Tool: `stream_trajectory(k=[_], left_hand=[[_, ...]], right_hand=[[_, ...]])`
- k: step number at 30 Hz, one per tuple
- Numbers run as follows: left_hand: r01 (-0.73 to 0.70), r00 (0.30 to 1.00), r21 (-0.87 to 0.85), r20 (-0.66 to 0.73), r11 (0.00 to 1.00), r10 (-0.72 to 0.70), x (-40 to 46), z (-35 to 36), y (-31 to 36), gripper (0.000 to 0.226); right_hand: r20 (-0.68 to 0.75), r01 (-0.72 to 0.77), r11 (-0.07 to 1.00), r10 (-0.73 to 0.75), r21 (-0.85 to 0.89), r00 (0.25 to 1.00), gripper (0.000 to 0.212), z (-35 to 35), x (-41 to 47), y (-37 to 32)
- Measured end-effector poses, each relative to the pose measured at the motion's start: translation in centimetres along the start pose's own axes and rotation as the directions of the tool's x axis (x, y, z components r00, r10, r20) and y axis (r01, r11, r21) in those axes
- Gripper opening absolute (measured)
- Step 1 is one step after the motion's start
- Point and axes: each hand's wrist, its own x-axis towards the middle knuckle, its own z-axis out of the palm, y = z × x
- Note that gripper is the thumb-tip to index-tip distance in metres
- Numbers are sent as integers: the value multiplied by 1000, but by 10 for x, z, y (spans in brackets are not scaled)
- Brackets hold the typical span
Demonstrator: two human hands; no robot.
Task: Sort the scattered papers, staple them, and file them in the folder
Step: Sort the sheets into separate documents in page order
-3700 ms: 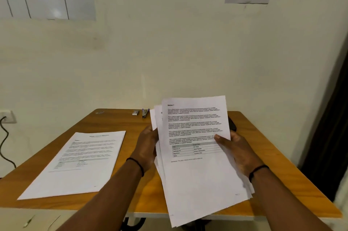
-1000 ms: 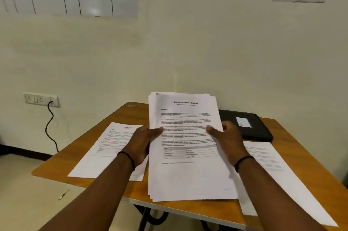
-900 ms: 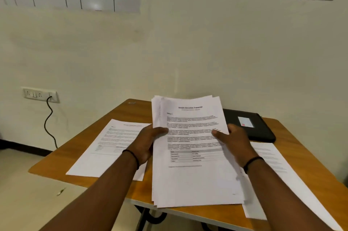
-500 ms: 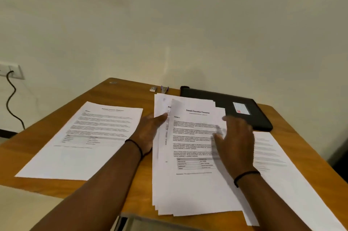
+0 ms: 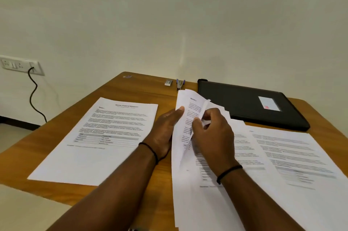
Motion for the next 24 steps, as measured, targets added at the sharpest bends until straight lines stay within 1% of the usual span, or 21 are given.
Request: stream_trajectory(k=[2, 3, 5, 6, 7, 8, 9, 10, 11, 13, 15, 18, 20, 21, 24], left_hand=[[-21, 1000, -7, 3, 1000, 21, 2, 0, -1, 40], [-20, 1000, -18, 9, 1000, 20, 3, -1, -3, 47], [-4, 1000, -55, 18, 998, 5, 4, -3, -2, 55], [6, 1000, -72, 26, 997, -4, 4, -3, -1, 52], [13, 999, -78, 37, 997, -10, 4, -3, 0, 46], [11, 999, -69, 47, 998, -7, 3, -3, 0, 39], [-9, 999, -37, 49, 999, 10, 4, -2, 0, 32], [-42, 998, 11, 45, 999, 41, 4, -1, -2, 30], [-82, 996, 67, 40, 994, 80, 5, 0, -4, 34], [-141, 990, 143, 44, 980, 136, 4, 2, -7, 45], [-159, 987, 151, 42, 976, 155, 4, 4, -8, 50], [-169, 986, 168, 20, 971, 168, 5, 3, -8, 49], [-185, 983, 191, 24, 964, 184, 8, 1, -9, 45], [-189, 982, 190, 27, 963, 188, 8, 2, -10, 44], [-199, 980, 146, 28, 969, 198, 9, 3, -9, 46]], right_hand=[[-11, -54, 992, 56, 117, 998, 21, -5, 1, 4], [-28, -64, 982, 70, 177, 997, 25, -7, 2, 5], [-52, -59, 966, 74, 254, 996, 42, -10, 2, 6], [-55, -53, 962, 70, 268, 996, 50, -11, 2, 6], [-54, -43, 964, 59, 264, 997, 50, -11, 1, 6], [-50, -28, 970, 42, 242, 998, 42, -10, 1, 7], [-53, -12, 976, 24, 218, 998, 27, -8, 0, 8], [-63, -4, 980, 17, 197, 998, 12, -6, -1, 10], [-67, -4, 981, 18, 195, 998, 3, -4, -2, 10], [-66, -17, 979, 31, 205, 997, 17, -1, -3, 9], [-49, -39, 972, 52, 230, 997, 31, -1, -4, 4], [-62, -13, 975, 28, 222, 998, 51, -5, -5, -3], [-62, -8, 977, 21, 213, 998, 56, -7, -5, -5], [-59, -12, 977, 25, 211, 998, 52, -7, -4, -4], [-60, -14, 976, 27, 216, 998, 27, -5, -3, -1]])
